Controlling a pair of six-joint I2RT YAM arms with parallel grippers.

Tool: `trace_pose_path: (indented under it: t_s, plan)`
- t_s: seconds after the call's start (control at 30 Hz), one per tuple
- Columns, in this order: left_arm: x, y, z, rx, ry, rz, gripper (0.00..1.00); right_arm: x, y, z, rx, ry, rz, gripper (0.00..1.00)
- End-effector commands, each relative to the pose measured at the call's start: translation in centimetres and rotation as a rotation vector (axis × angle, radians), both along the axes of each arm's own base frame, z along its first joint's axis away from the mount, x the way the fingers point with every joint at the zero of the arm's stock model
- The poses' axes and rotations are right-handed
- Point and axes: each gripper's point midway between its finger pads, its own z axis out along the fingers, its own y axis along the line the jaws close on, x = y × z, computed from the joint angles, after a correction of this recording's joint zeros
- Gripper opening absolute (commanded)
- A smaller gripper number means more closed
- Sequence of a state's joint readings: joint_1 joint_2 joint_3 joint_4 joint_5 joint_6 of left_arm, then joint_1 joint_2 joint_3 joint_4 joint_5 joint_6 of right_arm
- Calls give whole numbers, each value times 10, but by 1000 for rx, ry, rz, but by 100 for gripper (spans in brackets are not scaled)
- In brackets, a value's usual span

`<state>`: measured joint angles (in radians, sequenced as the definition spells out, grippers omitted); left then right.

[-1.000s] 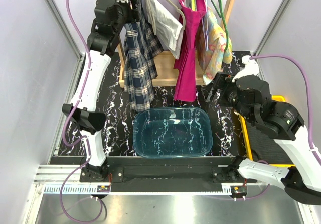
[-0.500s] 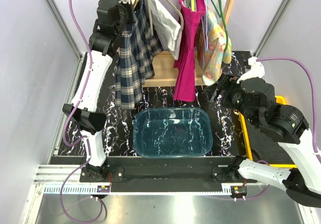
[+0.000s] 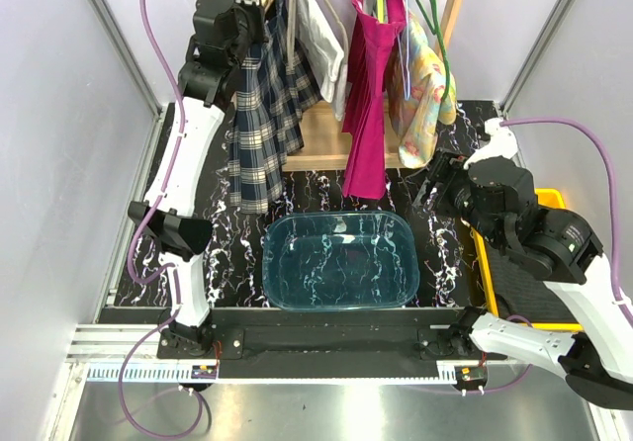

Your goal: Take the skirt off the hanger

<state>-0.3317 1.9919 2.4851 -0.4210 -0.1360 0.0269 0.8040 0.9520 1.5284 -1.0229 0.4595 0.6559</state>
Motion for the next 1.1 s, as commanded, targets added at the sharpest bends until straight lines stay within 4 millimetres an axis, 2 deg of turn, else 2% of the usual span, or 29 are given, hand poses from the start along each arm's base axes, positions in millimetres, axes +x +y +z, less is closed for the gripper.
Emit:
trace_pose_path:
  t_s: [0.0, 0.03, 0.1, 0.23, 0.27, 0.33, 0.4, 0.53, 0.57, 0.6, 0.77, 0.9, 0.93, 0.97, 1.0, 1.03, 1.07]
  plan:
    - [-21, 15, 101, -81, -334, 46, 0, 3, 1, 0, 7, -8, -9, 78]
    - [-23, 17, 102, -85, -341, 53, 0, 3, 2, -1, 5, -8, -7, 77]
    - [-36, 23, 121, -103, -395, 63, 0, 4, 5, -5, 4, -5, 1, 77]
    - [-50, 25, 143, -109, -465, 49, 0, 7, 13, -10, -7, 4, 29, 76]
    - [-59, 27, 158, -112, -505, 43, 0, 7, 15, -11, -10, 8, 40, 76]
    - [-63, 28, 170, -114, -548, 43, 0, 8, 20, -13, -16, 14, 52, 76]
    - [-75, 33, 190, -128, -627, 56, 0, 10, 24, -15, -18, 19, 67, 75]
    - [-92, 51, 209, -174, -696, 115, 0, 10, 27, -17, -26, 24, 81, 75]
    - [-104, 58, 220, -198, -729, 124, 0, 9, 27, -17, -25, 25, 84, 74]
    - [-103, 60, 218, -201, -728, 122, 0, 10, 27, -18, -27, 27, 82, 74]
    - [-135, 61, 240, -209, -778, 71, 0, 9, 28, -22, -33, 33, 86, 74]
    - [-149, 64, 235, -203, -720, 58, 0, 11, 29, -21, -44, 30, 89, 74]
    - [-136, 61, 213, -191, -644, 59, 0, 11, 29, -20, -47, 29, 90, 74]
    - [-150, 66, 208, -185, -600, 57, 0, 11, 27, -17, -44, 21, 87, 74]
    - [-154, 66, 199, -179, -572, 53, 0, 11, 27, -16, -43, 16, 85, 75]
    - [-154, 63, 183, -153, -533, 35, 0, 12, 25, -15, -44, 13, 79, 74]
    - [-166, 65, 163, -135, -505, 27, 0, 12, 25, -16, -46, 12, 77, 75]
